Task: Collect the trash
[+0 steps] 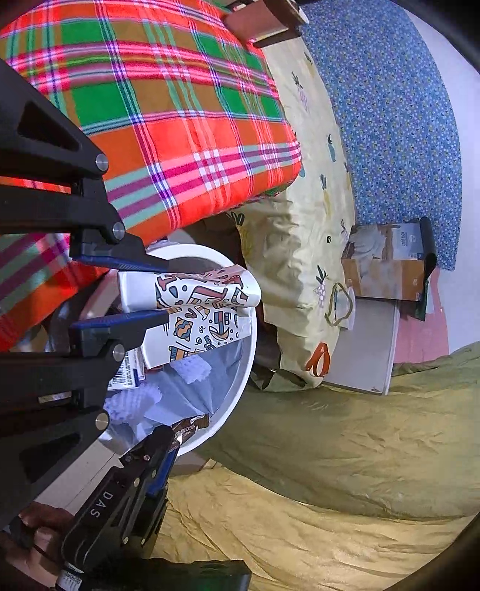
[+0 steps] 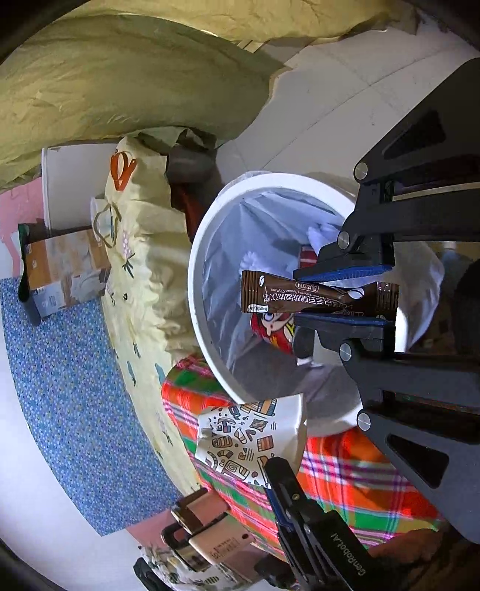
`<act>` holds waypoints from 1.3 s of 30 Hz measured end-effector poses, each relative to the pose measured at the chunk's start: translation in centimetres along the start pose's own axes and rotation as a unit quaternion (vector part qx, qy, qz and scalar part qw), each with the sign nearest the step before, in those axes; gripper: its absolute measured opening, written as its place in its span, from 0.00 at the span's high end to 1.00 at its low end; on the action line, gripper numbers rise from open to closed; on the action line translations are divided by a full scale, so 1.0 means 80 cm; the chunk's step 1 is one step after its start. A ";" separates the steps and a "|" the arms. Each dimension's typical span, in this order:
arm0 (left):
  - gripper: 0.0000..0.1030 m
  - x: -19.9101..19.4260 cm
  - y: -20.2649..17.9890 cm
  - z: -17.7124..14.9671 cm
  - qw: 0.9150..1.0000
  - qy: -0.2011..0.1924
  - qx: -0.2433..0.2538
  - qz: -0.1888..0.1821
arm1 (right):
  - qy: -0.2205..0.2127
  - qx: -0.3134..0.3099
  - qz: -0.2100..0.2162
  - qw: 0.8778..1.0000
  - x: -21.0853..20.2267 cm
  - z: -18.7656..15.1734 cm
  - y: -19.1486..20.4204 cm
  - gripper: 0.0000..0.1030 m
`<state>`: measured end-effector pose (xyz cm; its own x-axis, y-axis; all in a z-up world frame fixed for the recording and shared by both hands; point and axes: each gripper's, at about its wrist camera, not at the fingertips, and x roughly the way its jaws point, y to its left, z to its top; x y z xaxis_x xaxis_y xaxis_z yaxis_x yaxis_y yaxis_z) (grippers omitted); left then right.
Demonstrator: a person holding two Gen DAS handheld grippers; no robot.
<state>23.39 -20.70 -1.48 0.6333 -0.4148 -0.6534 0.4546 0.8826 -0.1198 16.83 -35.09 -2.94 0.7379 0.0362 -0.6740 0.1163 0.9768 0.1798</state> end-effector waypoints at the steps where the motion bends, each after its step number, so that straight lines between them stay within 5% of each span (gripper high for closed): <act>1: 0.79 0.003 0.001 0.001 1.000 0.001 -0.002 -0.001 | 0.001 0.001 -0.002 1.000 0.002 0.000 -0.001 0.81; 9: 0.78 0.015 0.002 0.006 1.000 0.004 -0.008 -0.008 | 0.014 -0.002 -0.008 1.000 0.011 0.001 -0.004 0.78; 14: 0.72 0.011 0.002 0.008 1.000 -0.003 -0.010 -0.012 | 0.004 -0.001 -0.008 1.000 0.005 0.001 -0.007 0.60; 39: 0.72 -0.072 0.013 -0.025 0.999 -0.026 -0.023 -0.001 | -0.014 -0.011 0.006 1.000 -0.036 -0.009 0.025 0.58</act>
<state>18.93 -16.97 0.67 0.6642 -0.4265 -0.6139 0.4276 0.8904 -0.1559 14.42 -33.10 -1.14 0.7577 0.0430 -0.6511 0.0924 0.9807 0.1723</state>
